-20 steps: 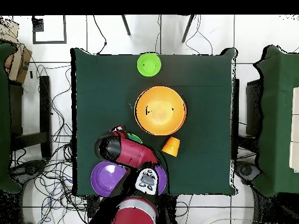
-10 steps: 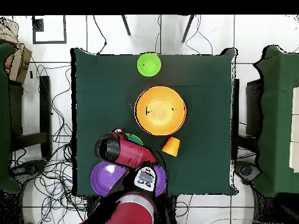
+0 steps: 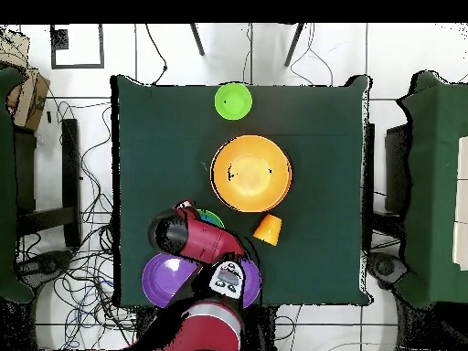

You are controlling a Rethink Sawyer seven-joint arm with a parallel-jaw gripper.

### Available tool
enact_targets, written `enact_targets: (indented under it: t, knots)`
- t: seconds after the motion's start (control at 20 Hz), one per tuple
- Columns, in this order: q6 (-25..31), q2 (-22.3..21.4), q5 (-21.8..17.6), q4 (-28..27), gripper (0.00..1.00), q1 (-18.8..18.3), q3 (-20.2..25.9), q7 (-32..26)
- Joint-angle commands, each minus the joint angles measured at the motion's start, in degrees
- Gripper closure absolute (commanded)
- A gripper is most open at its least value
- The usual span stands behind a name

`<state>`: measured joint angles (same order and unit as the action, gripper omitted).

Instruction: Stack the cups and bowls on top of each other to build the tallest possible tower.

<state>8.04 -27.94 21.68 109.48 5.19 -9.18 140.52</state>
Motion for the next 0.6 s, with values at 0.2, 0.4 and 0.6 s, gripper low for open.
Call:
enact_targets:
  t: [0.2, 0.4, 0.6]
  knots:
    - [-3.28, 4.03, -2.18, -1.32, 0.0, 0.73, 6.57, 4.86]
    - [-2.97, 4.2, -1.87, -1.88, 1.0, 1.85, 5.38, 4.88]
    - [-3.02, 4.46, -1.62, -2.03, 1.0, 1.67, 5.65, 5.03]
